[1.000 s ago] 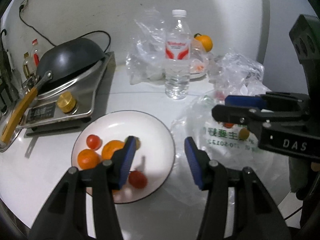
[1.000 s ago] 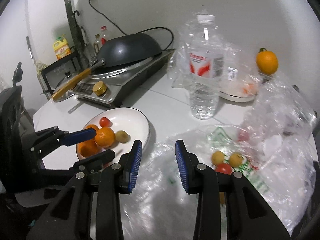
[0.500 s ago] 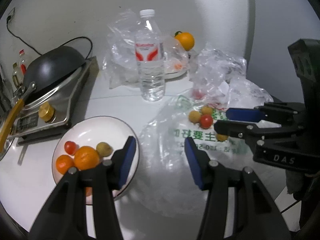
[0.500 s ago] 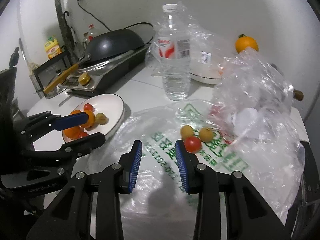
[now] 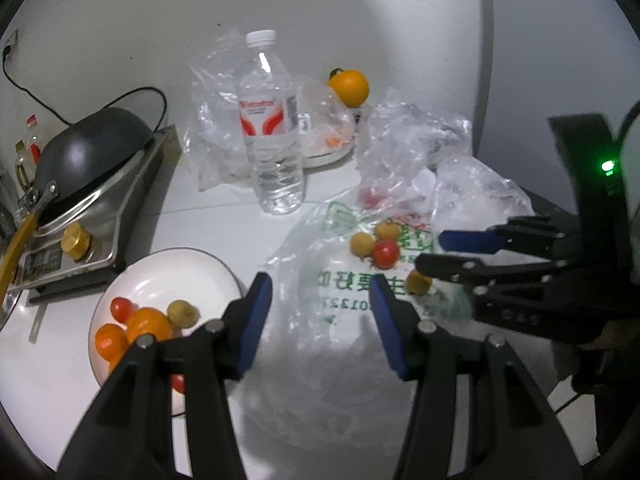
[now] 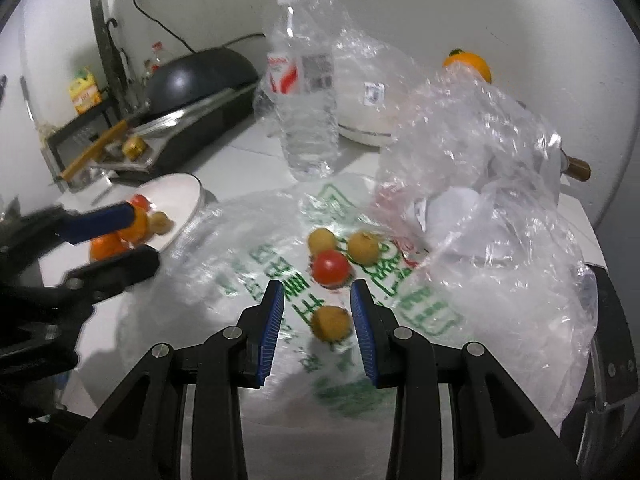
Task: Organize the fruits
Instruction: 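Grasp a cherry tomato with the left tool while the right tool grasps a yellow fruit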
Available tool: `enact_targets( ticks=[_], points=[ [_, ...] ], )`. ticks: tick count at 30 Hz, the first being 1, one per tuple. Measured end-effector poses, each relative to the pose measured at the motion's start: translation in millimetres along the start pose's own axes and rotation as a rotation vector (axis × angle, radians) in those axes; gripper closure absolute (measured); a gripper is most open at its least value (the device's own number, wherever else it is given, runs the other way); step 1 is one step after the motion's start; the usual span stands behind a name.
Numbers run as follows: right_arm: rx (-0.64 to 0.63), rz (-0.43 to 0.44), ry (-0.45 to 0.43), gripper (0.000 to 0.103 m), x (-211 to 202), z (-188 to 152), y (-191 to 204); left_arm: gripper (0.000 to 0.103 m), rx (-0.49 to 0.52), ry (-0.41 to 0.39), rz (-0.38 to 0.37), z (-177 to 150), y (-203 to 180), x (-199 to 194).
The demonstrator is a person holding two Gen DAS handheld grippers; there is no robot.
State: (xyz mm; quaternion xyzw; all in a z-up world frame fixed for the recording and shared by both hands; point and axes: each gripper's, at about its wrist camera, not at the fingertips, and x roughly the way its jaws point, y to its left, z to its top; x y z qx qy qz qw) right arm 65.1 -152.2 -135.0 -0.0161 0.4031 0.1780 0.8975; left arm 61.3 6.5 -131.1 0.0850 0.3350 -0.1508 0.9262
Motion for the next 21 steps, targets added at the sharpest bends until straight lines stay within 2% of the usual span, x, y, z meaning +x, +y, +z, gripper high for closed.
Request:
enact_targets(
  ticks=[12, 15, 16, 21],
  points=[
    [-0.008, 0.039, 0.077, 0.066, 26, -5, -7, 0.051, 0.004, 0.051, 0.012, 1, -6, 23],
    [-0.019, 0.035, 0.101, 0.071, 33, -6, -5, 0.051, 0.007, 0.066, 0.012, 3, -7, 31],
    [-0.023, 0.038, 0.103, 0.074, 34, -6, -6, 0.051, 0.009, 0.065, 0.012, 3, -7, 32],
    [-0.028, 0.044, 0.082, 0.074, 32, -2, -10, 0.051, 0.028, 0.058, 0.011, 12, -12, 37]
  ],
)
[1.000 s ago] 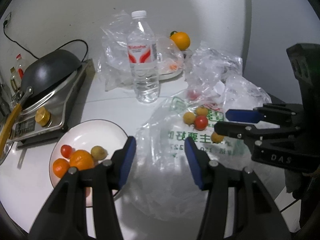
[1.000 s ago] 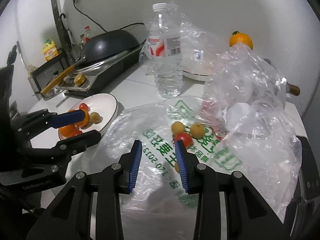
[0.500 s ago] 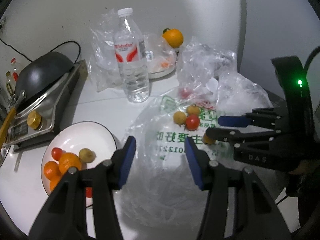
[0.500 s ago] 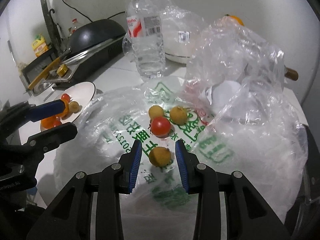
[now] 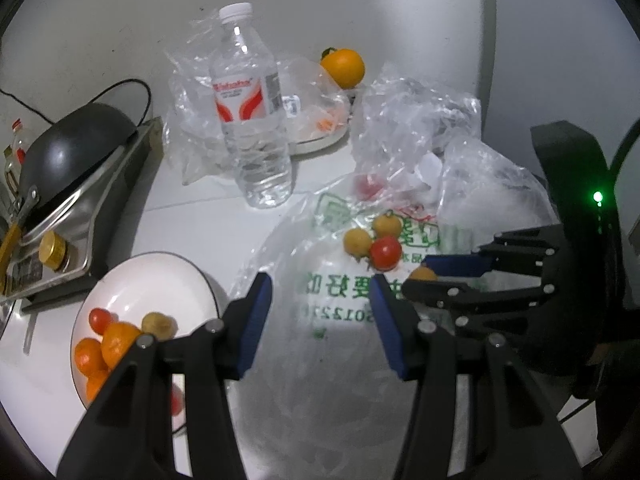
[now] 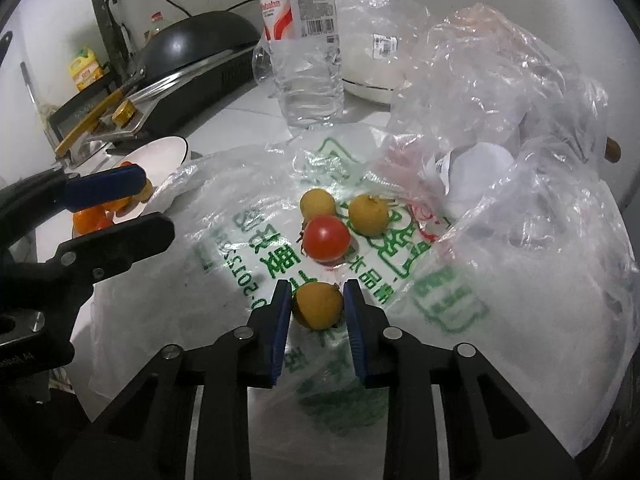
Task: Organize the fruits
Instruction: 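Grasp a cherry tomato with the left tool while the right tool grasps a yellow fruit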
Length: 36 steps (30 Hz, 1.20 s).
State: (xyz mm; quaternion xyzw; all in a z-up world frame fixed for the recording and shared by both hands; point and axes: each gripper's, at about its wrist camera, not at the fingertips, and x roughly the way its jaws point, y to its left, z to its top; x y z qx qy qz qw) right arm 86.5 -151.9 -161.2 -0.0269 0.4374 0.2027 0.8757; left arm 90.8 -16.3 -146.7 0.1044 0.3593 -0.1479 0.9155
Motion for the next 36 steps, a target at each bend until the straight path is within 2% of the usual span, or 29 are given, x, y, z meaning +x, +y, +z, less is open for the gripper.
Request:
enact_targets(
  ticks=[11, 20, 27, 36],
  points=[
    [0.011, 0.017, -0.08, 0.074, -19, 8, -20, 0.051, 0.043, 0.022, -0.004, 15, -22, 20],
    [0.044, 0.043, -0.118, 0.075, -25, 7, -41, 0.051, 0.066, 0.08, -0.004, 20, -42, 47],
    [0.085, 0.045, -0.128, 0.075, -24, 4, -59, 0.051, 0.075, 0.131, -0.038, 25, -50, 76],
    [0.13, 0.059, -0.147, 0.075, -24, 1, -72, 0.052, 0.132, 0.112, -0.057, 27, -62, 84]
  ],
)
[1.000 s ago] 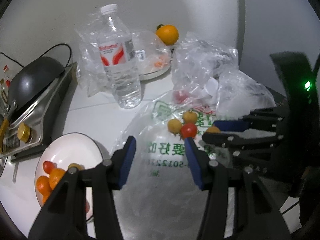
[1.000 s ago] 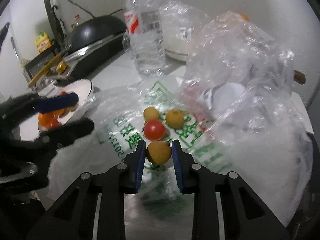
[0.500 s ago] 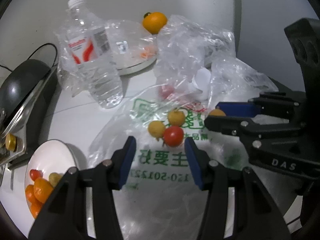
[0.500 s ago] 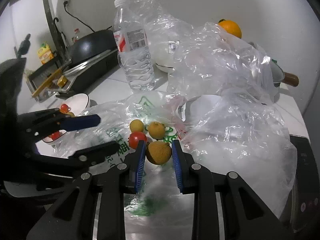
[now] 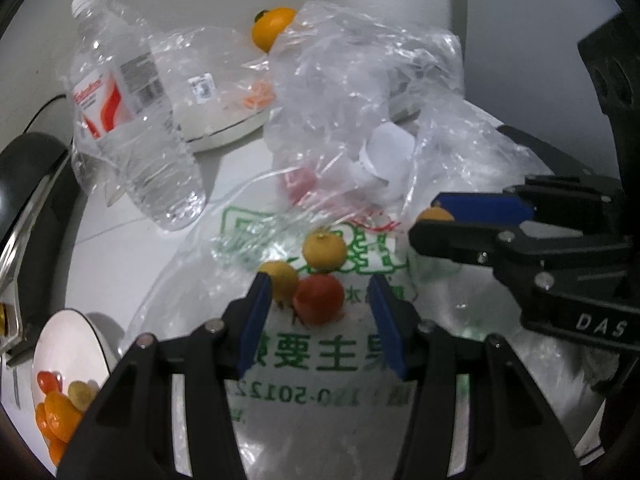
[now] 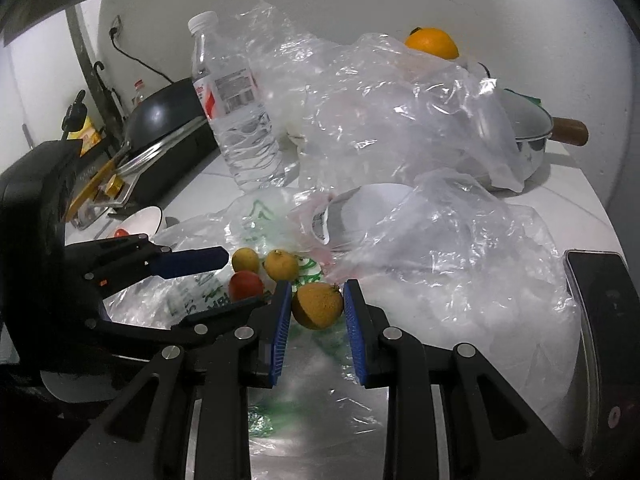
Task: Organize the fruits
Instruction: 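Grasp a cherry tomato with the left tool while the right tool grasps a yellow fruit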
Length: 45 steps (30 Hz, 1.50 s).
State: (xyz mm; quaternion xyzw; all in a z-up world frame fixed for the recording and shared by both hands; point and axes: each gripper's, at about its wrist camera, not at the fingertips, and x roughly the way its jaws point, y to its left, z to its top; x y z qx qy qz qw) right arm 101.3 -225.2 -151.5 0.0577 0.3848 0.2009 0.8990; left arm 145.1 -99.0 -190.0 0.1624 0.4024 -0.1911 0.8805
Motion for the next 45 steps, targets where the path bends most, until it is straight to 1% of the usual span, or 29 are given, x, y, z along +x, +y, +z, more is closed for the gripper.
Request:
enact_targets(
  ticks=[2, 3, 4, 5, 6, 8, 10, 13, 17, 21, 23, 27, 31, 38, 42, 45],
  points=[
    [0.004, 0.001, -0.002, 0.074, 0, 1, -2, 0.052, 0.022, -0.006, 0.004, 0, -2, 0],
    [0.006, 0.0, -0.002, 0.074, 0, 0, -3, 0.052, 0.033, -0.003, 0.018, 1, -4, 1],
    [0.007, 0.0, -0.003, 0.075, 0, 0, -3, 0.059, 0.043, 0.001, 0.028, 2, -5, 2],
    [0.008, 0.002, -0.004, 0.075, 0, -1, -4, 0.062, 0.049, 0.004, 0.028, 2, -6, 3],
    [0.009, 0.001, -0.002, 0.075, 0, -1, -4, 0.063, 0.052, 0.003, 0.029, 2, -6, 3],
    [0.009, 0.0, 0.001, 0.075, 1, -1, -4, 0.069, 0.062, 0.004, 0.023, 2, -8, 4],
    [0.005, -0.001, 0.002, 0.075, 1, 0, -3, 0.069, 0.083, 0.0, 0.023, 1, -12, 3],
    [0.003, -0.003, 0.005, 0.075, 2, 0, -2, 0.069, 0.088, 0.005, 0.022, 0, -15, 2],
    [-0.003, -0.012, 0.008, 0.074, 2, -1, 0, 0.068, 0.117, 0.04, 0.015, -3, -17, 7],
    [-0.012, -0.012, -0.001, 0.075, 0, -1, 5, 0.069, 0.094, 0.027, 0.005, -6, -13, 5],
    [-0.02, -0.011, -0.006, 0.074, -2, 0, 9, 0.074, 0.091, 0.019, -0.005, -7, -12, 3],
    [-0.035, -0.012, -0.02, 0.075, -8, 1, 17, 0.075, 0.054, 0.014, -0.034, -8, -5, -2],
    [-0.047, -0.014, -0.025, 0.075, -12, 2, 24, 0.075, 0.035, -0.02, -0.053, -8, -2, -17],
    [-0.077, -0.013, -0.044, 0.075, -25, 3, 41, 0.075, 0.019, -0.07, -0.04, -11, 4, -49],
    [-0.09, -0.009, -0.051, 0.075, -31, 2, 52, 0.075, 0.006, -0.093, -0.047, -13, 8, -63],
    [-0.1, -0.004, -0.057, 0.075, -35, 1, 62, 0.075, 0.003, -0.113, -0.04, -19, 9, -82]
  ],
)
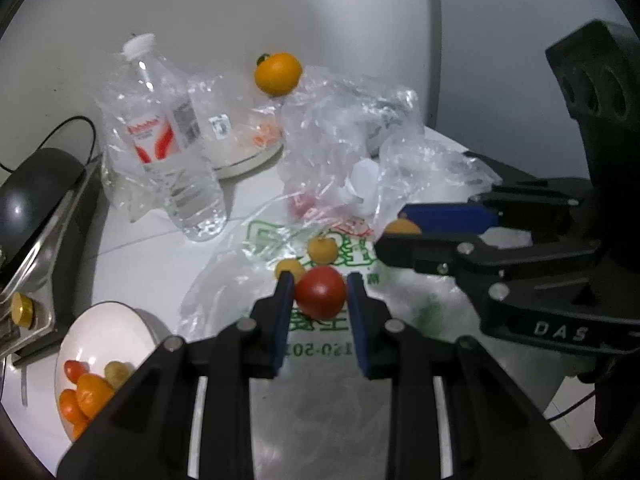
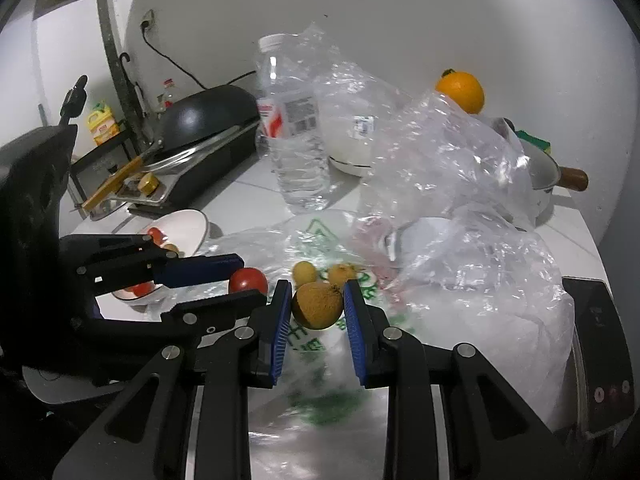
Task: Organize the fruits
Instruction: 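Grasp a cherry tomato with the left tool while the right tool grasps a yellow fruit, then carry the tomato and yellow fruit in both tools over the white plate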
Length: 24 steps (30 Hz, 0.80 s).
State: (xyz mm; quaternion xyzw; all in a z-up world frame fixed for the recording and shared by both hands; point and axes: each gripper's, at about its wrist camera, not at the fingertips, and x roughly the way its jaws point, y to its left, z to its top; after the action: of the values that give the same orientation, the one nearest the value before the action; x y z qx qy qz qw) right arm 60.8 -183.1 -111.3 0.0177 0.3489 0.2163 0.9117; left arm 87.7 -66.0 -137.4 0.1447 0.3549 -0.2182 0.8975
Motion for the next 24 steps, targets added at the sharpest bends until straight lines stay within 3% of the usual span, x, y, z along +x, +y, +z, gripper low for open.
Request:
enact_targets(
  ticks=[24],
  points=[
    [-0.122, 0.016, 0.014, 0.075, 3, 15, 87, 0.075, -0.095, -0.083, 0.066, -37, 64, -59]
  ],
)
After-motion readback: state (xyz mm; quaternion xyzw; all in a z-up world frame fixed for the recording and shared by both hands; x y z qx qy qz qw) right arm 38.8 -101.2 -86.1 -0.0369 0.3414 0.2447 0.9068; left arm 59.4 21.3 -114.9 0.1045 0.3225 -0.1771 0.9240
